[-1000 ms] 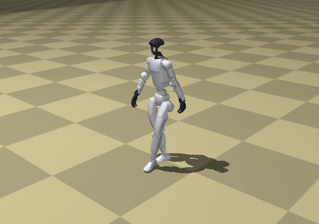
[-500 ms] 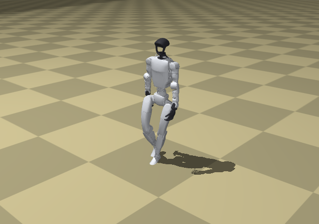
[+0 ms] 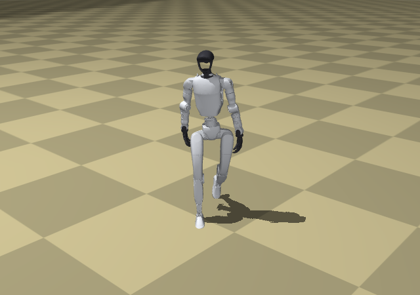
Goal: Walk run
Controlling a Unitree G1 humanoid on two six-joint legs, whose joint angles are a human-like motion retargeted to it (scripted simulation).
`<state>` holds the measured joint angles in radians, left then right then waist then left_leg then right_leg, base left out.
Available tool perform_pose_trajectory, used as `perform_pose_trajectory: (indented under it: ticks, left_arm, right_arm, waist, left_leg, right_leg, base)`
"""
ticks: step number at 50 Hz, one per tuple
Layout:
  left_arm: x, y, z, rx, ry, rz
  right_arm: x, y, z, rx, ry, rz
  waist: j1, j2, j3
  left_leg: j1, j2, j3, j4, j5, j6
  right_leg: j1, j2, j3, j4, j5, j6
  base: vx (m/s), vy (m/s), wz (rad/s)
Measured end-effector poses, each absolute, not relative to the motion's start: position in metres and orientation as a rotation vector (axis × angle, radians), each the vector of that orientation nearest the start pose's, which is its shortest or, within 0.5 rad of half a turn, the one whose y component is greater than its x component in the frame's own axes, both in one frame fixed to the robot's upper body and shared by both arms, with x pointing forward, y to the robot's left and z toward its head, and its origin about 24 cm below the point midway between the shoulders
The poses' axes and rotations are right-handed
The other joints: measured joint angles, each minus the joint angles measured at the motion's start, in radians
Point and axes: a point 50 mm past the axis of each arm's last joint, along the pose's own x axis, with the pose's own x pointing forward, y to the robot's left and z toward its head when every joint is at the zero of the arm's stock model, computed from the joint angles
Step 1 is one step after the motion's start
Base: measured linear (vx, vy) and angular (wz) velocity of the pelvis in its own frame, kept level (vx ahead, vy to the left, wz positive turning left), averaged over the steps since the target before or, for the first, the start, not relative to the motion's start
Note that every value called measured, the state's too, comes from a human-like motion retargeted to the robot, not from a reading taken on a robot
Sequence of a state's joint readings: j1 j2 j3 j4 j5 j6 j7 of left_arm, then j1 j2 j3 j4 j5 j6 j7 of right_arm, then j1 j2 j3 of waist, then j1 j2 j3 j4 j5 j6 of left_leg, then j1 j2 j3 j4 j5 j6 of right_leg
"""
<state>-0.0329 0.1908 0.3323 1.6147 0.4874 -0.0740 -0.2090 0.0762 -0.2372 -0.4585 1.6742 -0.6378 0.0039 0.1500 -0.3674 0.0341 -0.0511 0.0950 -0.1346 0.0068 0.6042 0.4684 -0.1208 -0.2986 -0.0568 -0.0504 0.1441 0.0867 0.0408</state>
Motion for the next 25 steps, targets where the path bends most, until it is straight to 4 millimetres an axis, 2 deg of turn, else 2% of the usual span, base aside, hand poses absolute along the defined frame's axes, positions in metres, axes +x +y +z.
perform_pose_trajectory:
  ticks: [2, 3, 5, 8, 12, 15, 17, 20, 22, 25]
  left_arm:
    - [-0.013, 0.211, -0.173, 0.022, 1.634, -0.164]
    - [-0.025, 0.208, -0.173, -0.022, 1.663, -0.175]
    - [-0.047, 0.2, -0.172, -0.097, 1.703, -0.183]
    - [-0.071, 0.186, -0.171, -0.156, 1.713, -0.145]
    - [-0.094, 0.173, -0.168, -0.201, 1.729, -0.076]
    - [-0.109, 0.161, -0.165, -0.266, 1.781, -0.055]
    - [-0.116, 0.153, -0.162, -0.324, 1.81, -0.055]
    - [-0.121, 0.143, -0.16, -0.399, 1.83, -0.081]
    - [-0.121, 0.137, -0.16, -0.433, 1.824, -0.108]
    - [-0.118, 0.133, -0.161, -0.446, 1.804, -0.124]
  right_arm:
    - [-0.028, -0.228, -0.169, -0.095, 1.716, 0.064]
    - [-0.015, -0.228, -0.17, -0.084, 1.682, 0.05]
    - [0.012, -0.227, -0.172, -0.081, 1.602, 0.032]
    - [0.053, -0.229, -0.17, -0.135, 1.459, 0.065]
    - [0.106, -0.236, -0.159, -0.27, 1.28, 0.145]
    - [0.135, -0.245, -0.148, -0.392, 1.182, 0.15]
    - [0.147, -0.25, -0.143, -0.454, 1.138, 0.143]
    - [0.155, -0.254, -0.138, -0.496, 1.103, 0.132]
    - [0.152, -0.252, -0.14, -0.494, 1.11, 0.141]
    - [0.137, -0.244, -0.147, -0.46, 1.156, 0.184]
  waist:
    - [0.031, -0.033, -0.006]
    - [0.028, -0.051, -0.009]
    - [0.044, -0.065, -0.003]
    - [0.137, -0.088, 0.006]
    - [0.217, -0.072, 0.02]
    - [0.245, -0.054, 0.037]
    - [0.259, -0.047, 0.045]
    - [0.272, -0.055, 0.041]
    - [0.281, -0.074, 0.039]
    - [0.326, -0.096, 0.034]
  left_leg:
    - [-0.065, 0.035, 0.108, 0.151, 0.043, -0.006]
    - [-0.101, 0.041, 0.131, 0.185, 0.008, 0.042]
    - [-0.19, 0.073, 0.173, 0.276, -0.135, 0.118]
    - [-0.33, 0.057, 0.189, 0.286, -0.26, 0.138]
    - [-0.472, 0.081, 0.219, 0.099, -0.375, 0.171]
    - [-0.5, 0.131, 0.33, -0.16, -0.381, 0.19]
    - [-0.521, 0.122, 0.374, -0.328, -0.395, 0.184]
    - [-0.546, 0.042, 0.337, -0.55, -0.448, 0.174]
    - [-0.533, 0.018, 0.331, -0.618, -0.44, 0.218]
    - [-0.512, 0.05, 0.38, -0.549, -0.403, 0.266]
  right_leg:
    - [0.054, -0.019, -0.077, -0.012, -0.018, -0.028]
    - [0.073, 0.001, 0.009, -0.015, -0.036, -0.046]
    - [0.121, 0.0, 0.002, -0.033, -0.052, -0.051]
    - [0.177, 0.004, -0.037, -0.065, -0.059, -0.067]
    - [0.241, 0.066, -0.054, -0.094, -0.097, -0.092]
    - [0.303, 0.116, -0.083, -0.112, -0.137, -0.109]
    - [0.344, 0.146, -0.095, -0.118, -0.163, -0.119]
    - [0.39, 0.157, -0.146, -0.119, -0.194, -0.125]
    - [0.412, 0.153, -0.145, -0.101, -0.193, -0.131]
    - [0.448, 0.152, -0.102, -0.061, -0.144, -0.126]
  base:
    - [0.74, -0.33, 0.17]
    - [0.63, -0.28, 0.56]
    - [0.64, -0.28, 0.42]
    - [0.72, -0.26, -0.48]
    - [0.63, -0.2, -0.07]
    - [0.65, -0.17, 0.39]
    - [0.66, -0.18, 0.32]
    - [0.79, -0.18, 0.4]
    - [0.86, -0.14, 0.09]
    - [1.0, -0.1, -0.6]
